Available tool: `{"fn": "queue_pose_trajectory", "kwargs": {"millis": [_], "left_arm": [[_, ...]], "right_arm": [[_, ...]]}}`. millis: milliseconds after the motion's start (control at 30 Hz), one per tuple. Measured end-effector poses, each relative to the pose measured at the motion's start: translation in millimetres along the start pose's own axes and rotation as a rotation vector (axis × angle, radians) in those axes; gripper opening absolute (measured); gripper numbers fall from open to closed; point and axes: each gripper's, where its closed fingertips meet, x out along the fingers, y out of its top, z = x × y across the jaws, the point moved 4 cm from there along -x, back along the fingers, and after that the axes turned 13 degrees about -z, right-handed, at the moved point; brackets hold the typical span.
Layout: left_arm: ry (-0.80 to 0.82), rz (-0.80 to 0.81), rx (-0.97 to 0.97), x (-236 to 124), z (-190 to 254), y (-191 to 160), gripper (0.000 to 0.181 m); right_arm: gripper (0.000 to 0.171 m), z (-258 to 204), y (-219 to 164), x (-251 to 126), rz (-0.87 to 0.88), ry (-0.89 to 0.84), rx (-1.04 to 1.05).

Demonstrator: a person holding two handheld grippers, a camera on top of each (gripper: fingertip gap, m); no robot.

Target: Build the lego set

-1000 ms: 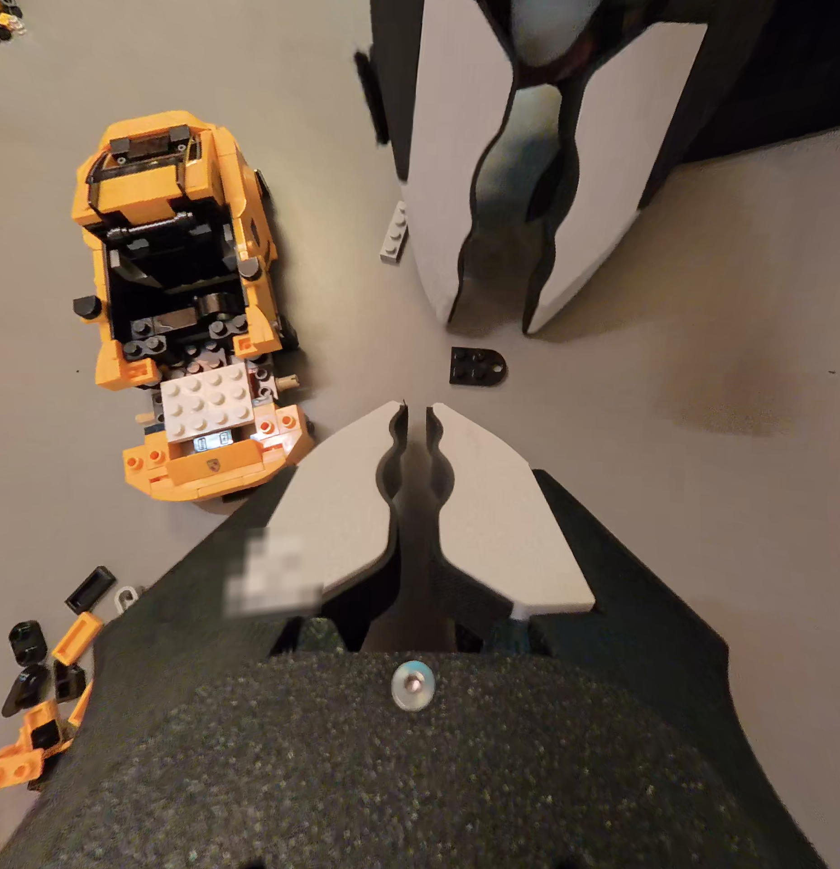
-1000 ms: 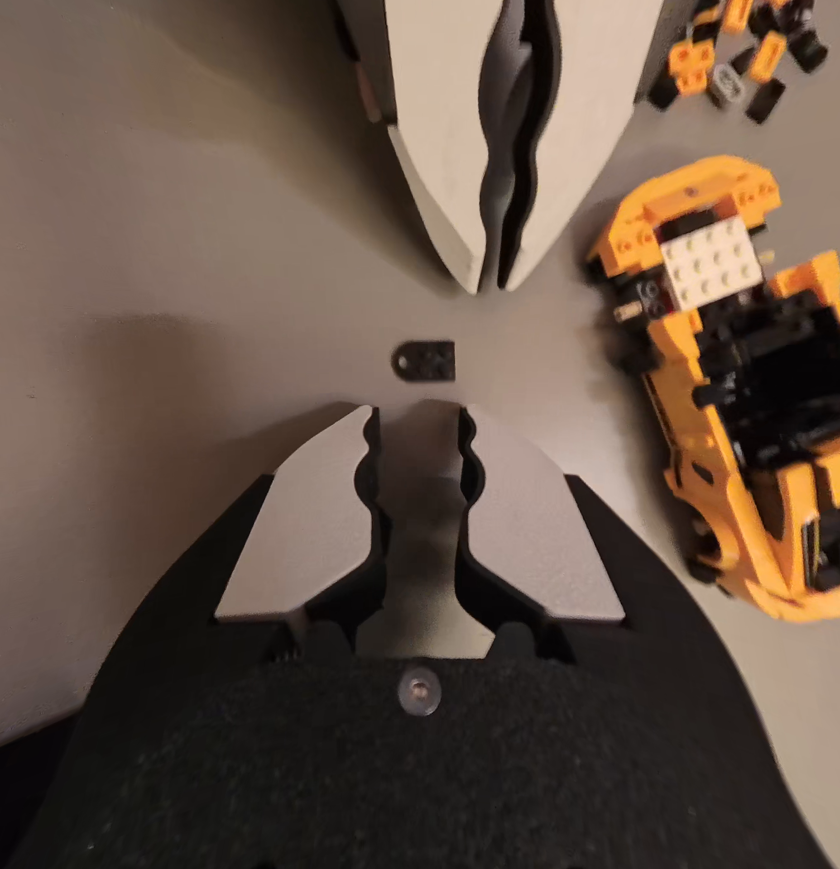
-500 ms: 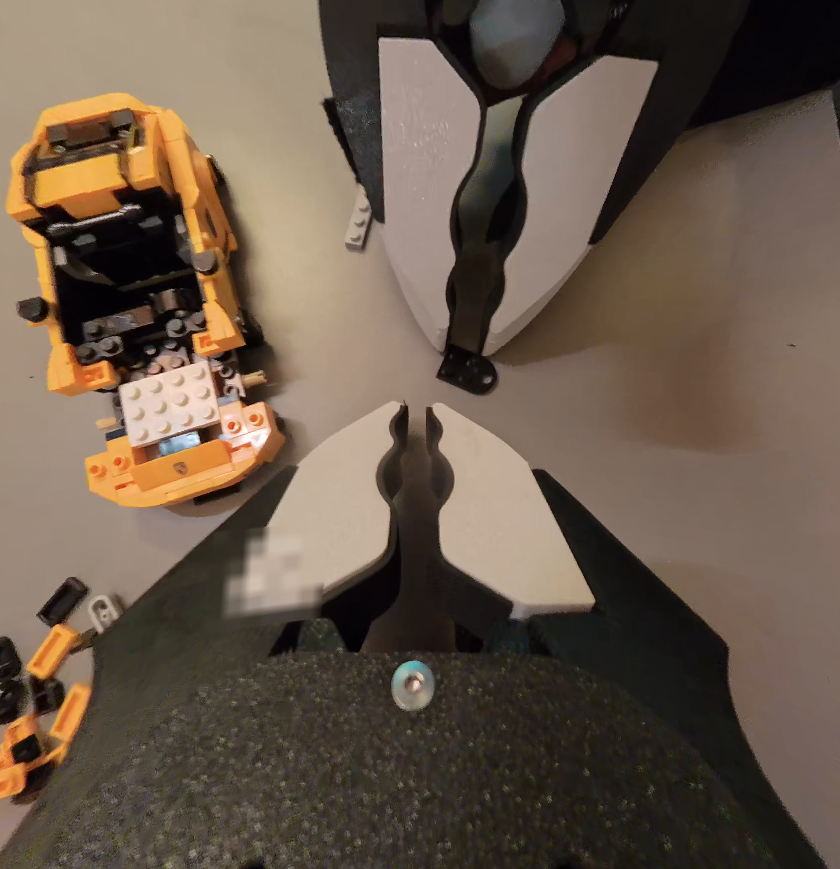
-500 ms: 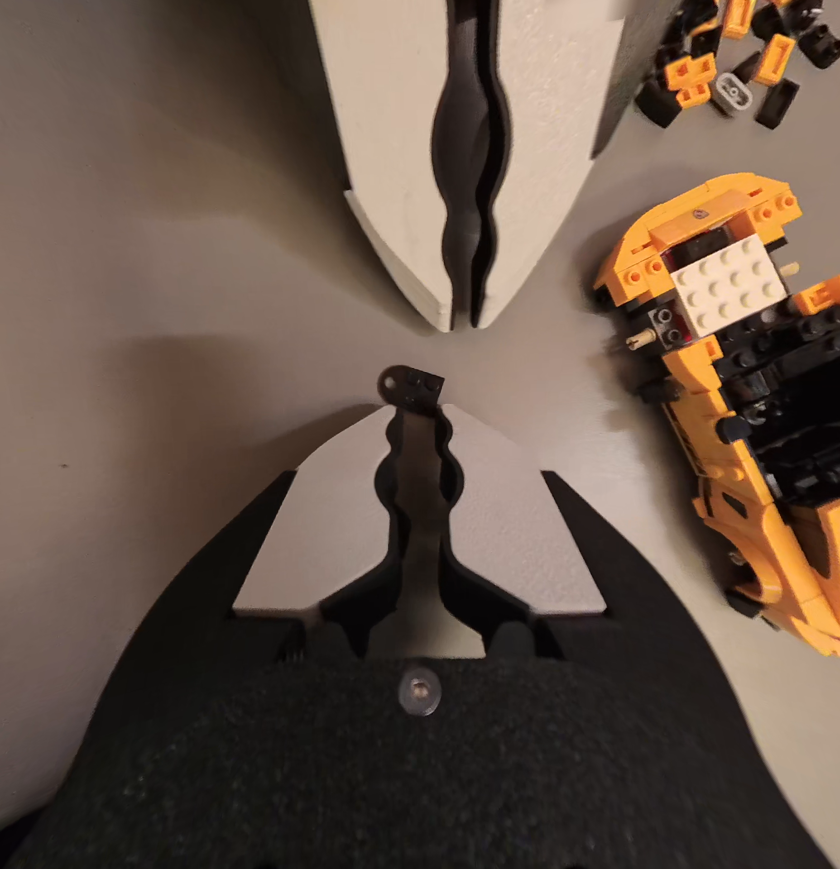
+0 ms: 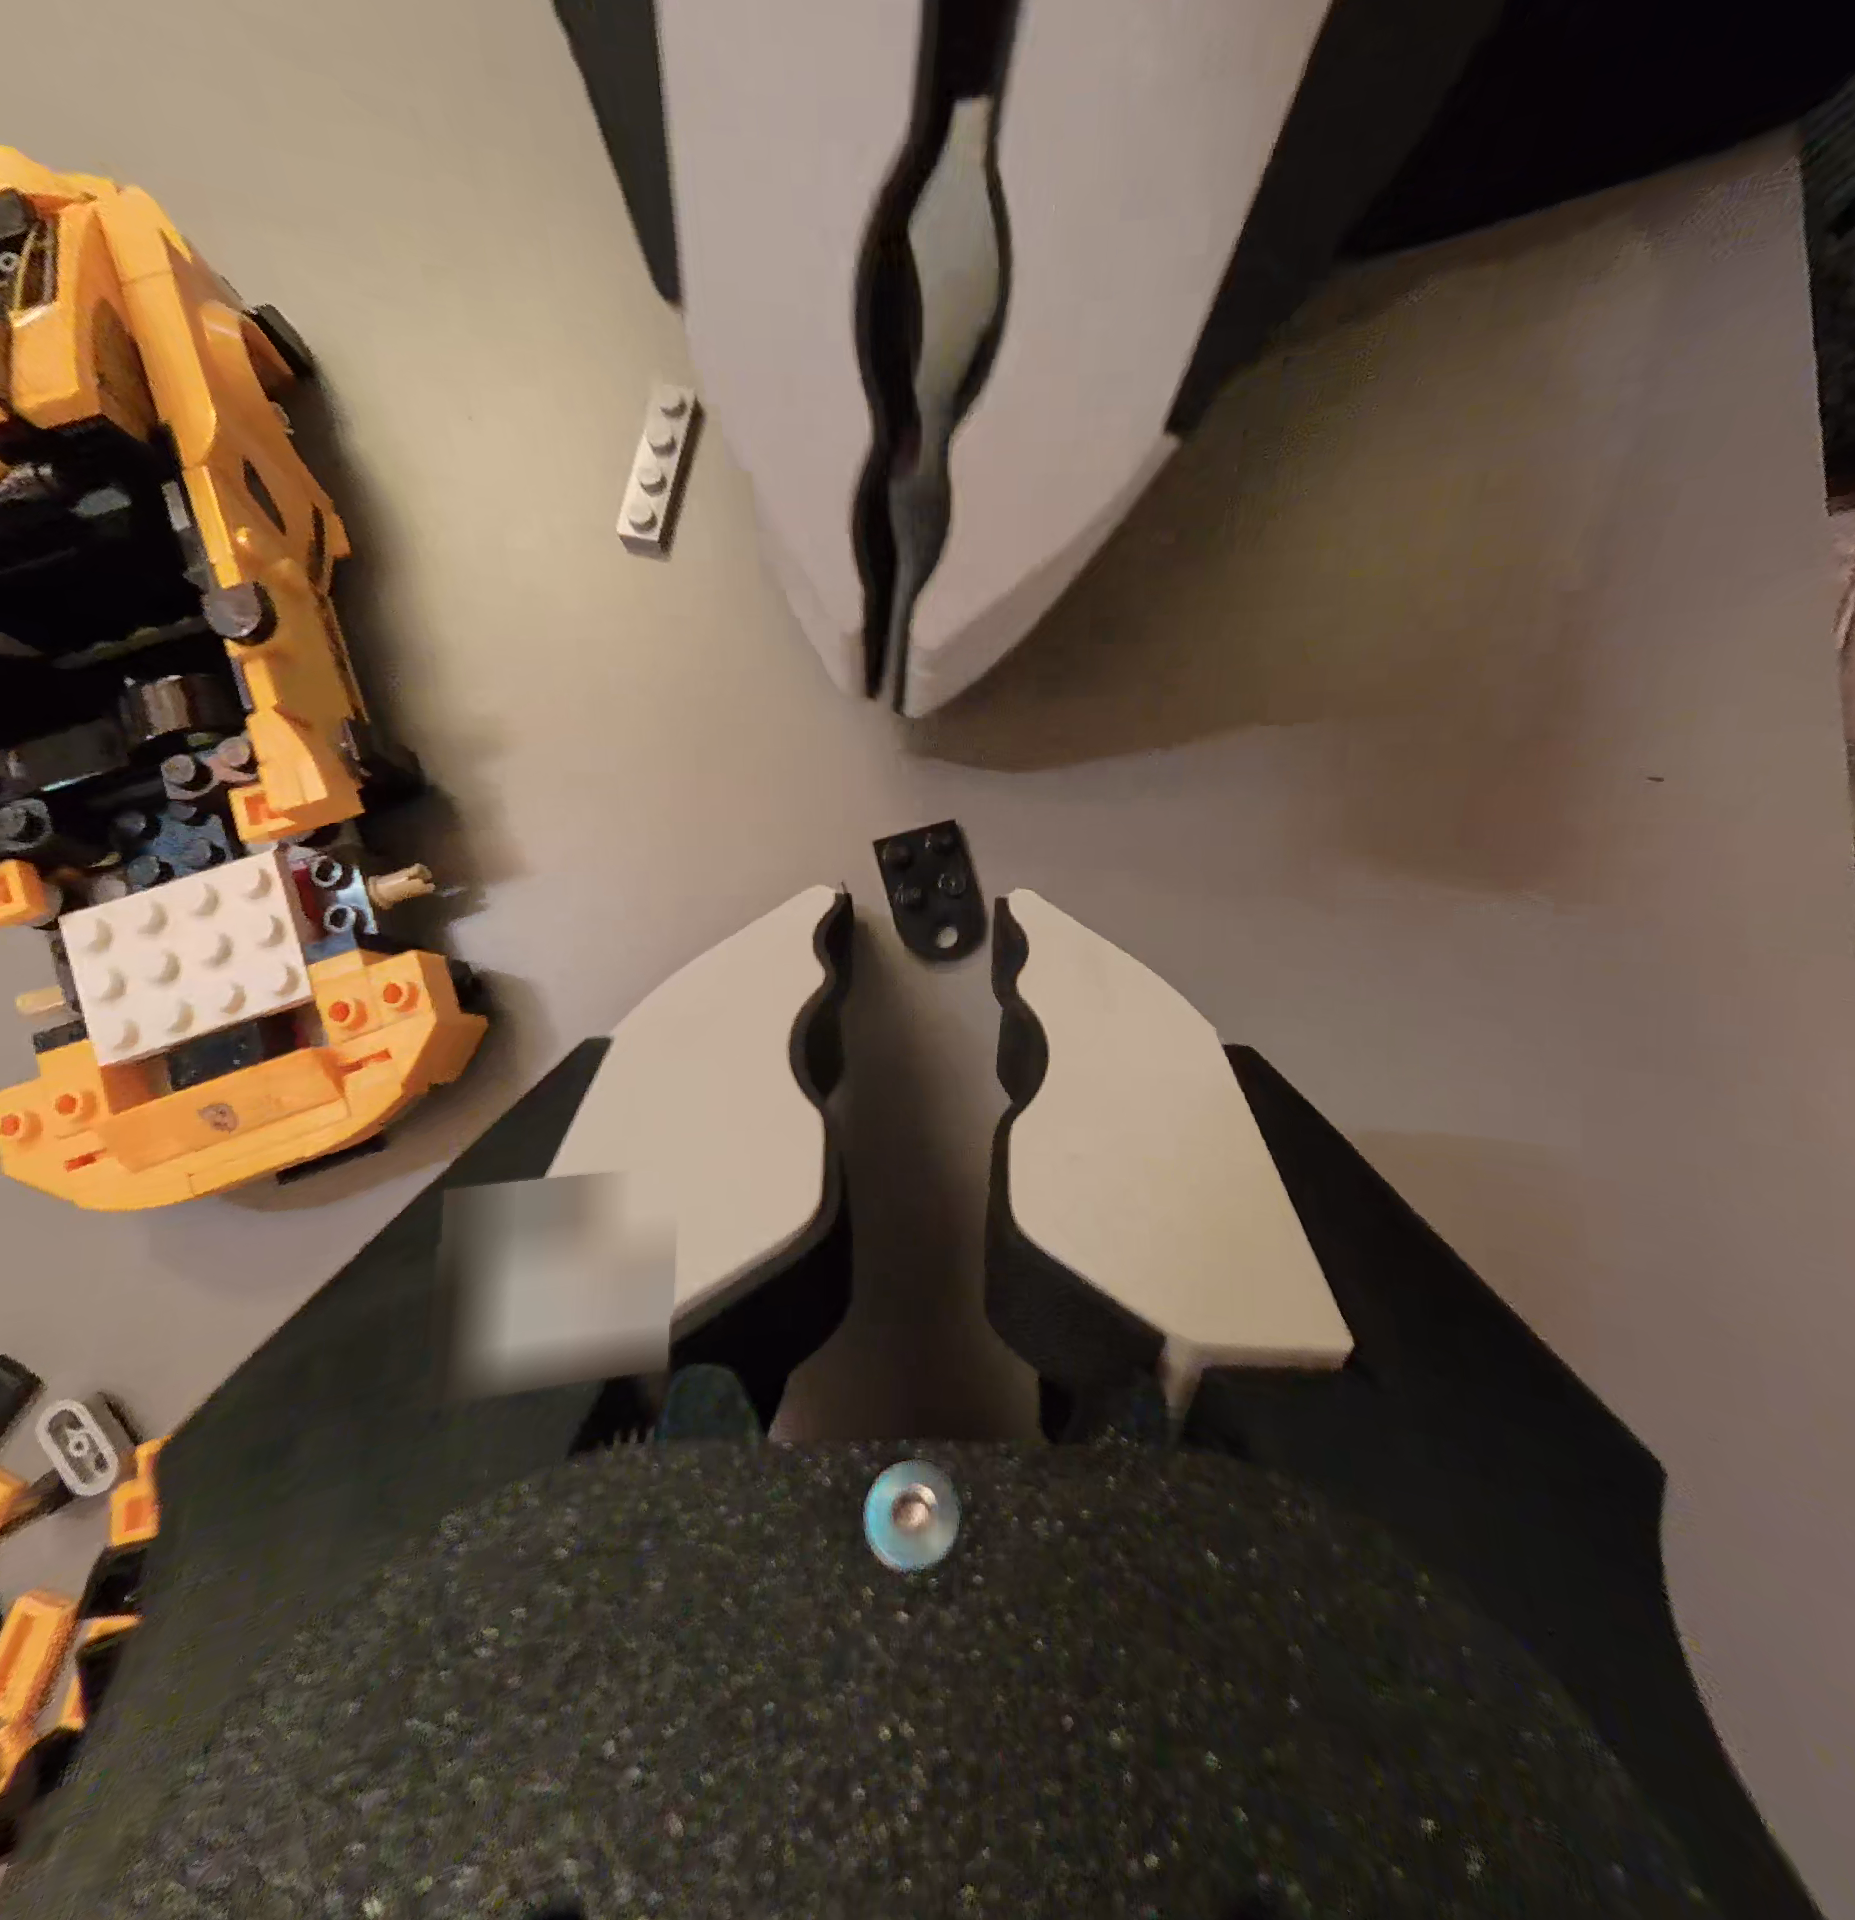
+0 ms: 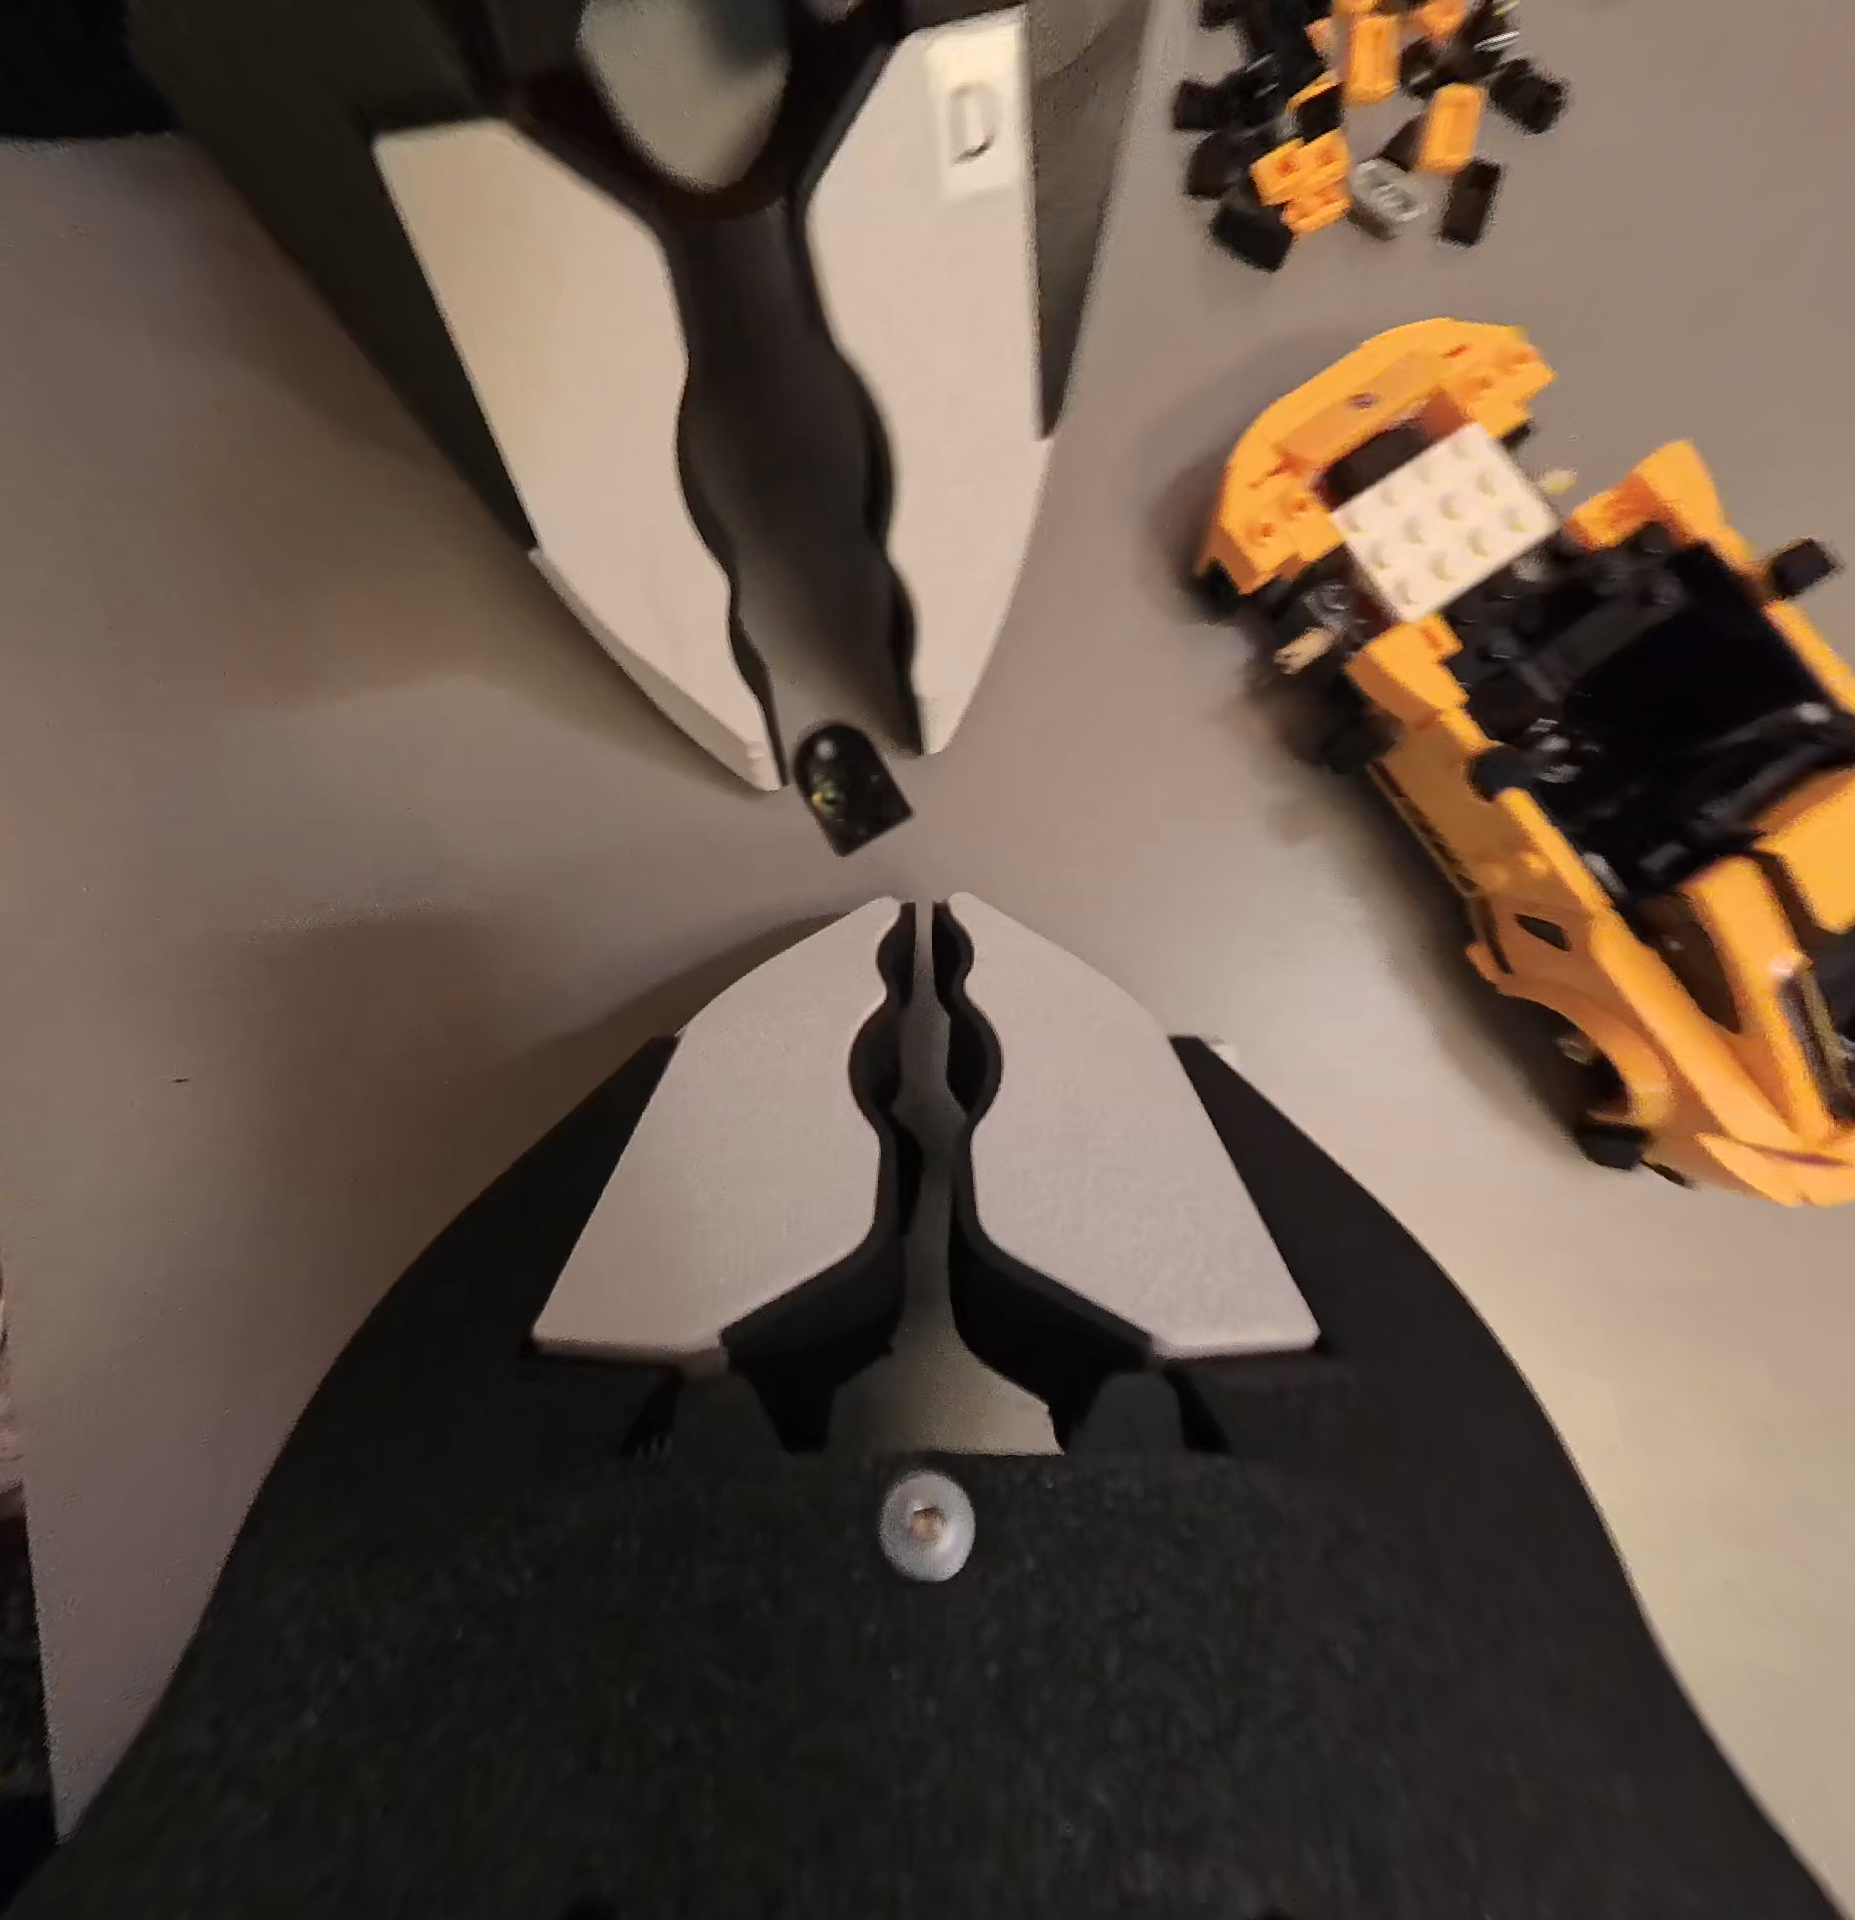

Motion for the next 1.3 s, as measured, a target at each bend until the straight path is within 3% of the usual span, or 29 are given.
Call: {"fn": "queue_pose_trajectory", "kwargs": {"millis": [333, 533, 667, 767, 933, 1000, 1300], "left_arm": [[0.058, 0.015, -0.011, 1, -4, 7, 0.016], [0.030, 0.190, -0.045, -37, -24, 6, 0.016], [0.042, 0.260, -0.131, -64, -51, -4, 0.016], [0.049, 0.257, -0.172, -71, -70, -9, 0.016], [0.063, 0.185, -0.158, -71, -91, -9, 0.016], [0.064, 0.165, -0.137, -70, -96, -6, 0.016], [0.045, 0.142, -0.091, -64, -91, -5, 0.016]], "right_arm": [[0.007, 48, -11, -32, 0.167, -0.164, 0.134], [0.048, 95, -27, -42, 0.167, -0.236, -0.012], [0.081, 132, -29, -32, 0.052, -0.185, -0.080], [0.092, 149, -21, -21, 0.008, -0.094, -0.119], [0.089, 147, -9, 0, -0.020, 0.069, -0.212], [0.083, 148, -6, 2, -0.015, 0.047, -0.238], [0.082, 126, -10, 0, -0.058, 0.018, -0.178]]}}
